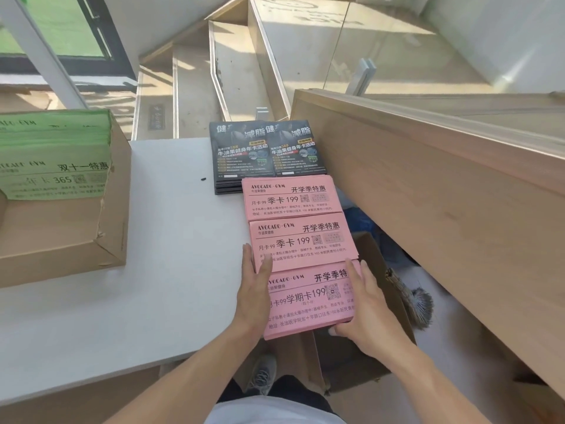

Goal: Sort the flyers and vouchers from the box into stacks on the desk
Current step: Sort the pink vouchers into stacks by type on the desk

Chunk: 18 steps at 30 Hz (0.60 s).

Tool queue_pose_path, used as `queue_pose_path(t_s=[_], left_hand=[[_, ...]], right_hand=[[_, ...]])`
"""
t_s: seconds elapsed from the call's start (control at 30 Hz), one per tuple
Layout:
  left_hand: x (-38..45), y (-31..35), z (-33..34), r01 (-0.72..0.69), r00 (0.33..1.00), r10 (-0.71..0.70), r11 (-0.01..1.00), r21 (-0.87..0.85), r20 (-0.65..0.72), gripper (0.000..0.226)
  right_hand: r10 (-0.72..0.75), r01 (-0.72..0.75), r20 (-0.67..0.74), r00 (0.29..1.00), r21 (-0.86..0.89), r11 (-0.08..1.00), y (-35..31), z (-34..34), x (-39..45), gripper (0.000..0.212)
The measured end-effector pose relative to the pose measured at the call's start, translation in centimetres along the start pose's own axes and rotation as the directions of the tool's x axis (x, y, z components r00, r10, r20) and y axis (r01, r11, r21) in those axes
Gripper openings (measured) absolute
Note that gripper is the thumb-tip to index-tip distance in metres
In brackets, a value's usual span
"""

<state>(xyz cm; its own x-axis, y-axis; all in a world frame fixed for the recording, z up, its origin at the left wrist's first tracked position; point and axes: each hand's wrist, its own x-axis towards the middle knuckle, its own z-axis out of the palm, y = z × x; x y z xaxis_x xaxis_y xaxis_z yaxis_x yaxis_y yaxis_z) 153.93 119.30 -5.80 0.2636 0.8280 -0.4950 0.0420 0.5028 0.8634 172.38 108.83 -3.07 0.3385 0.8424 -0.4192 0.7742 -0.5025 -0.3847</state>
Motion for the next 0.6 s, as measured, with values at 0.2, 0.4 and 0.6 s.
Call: queue_pose_path(t_s=[0.2,0.4,0.6], left_hand=[[0.1,0.1,0.2,0.002,1.0,-0.001,1.0,0.029,-0.003,0.068],[-0.4,1.3,-0.1,0.007,1.0,-0.007,1.0,0.017,0.0,0.065],[-1.1,3.6,-2.8,-0.117,0.991,0.122,0.99,0.078,-0.058,0.065]], right_hand=[[0.0,0.002,-0.057,0.998,0.03,1.0,-0.3,0.3,0.4,0.128],[-0.031,0.028,-0.043,0.999,-0.062,0.998,-3.6,-0.3,0.7,0.125],[-0.201,0.197,-0.06,0.978,-0.073,0.978,-11.1,0.2,2.9,0.09]])
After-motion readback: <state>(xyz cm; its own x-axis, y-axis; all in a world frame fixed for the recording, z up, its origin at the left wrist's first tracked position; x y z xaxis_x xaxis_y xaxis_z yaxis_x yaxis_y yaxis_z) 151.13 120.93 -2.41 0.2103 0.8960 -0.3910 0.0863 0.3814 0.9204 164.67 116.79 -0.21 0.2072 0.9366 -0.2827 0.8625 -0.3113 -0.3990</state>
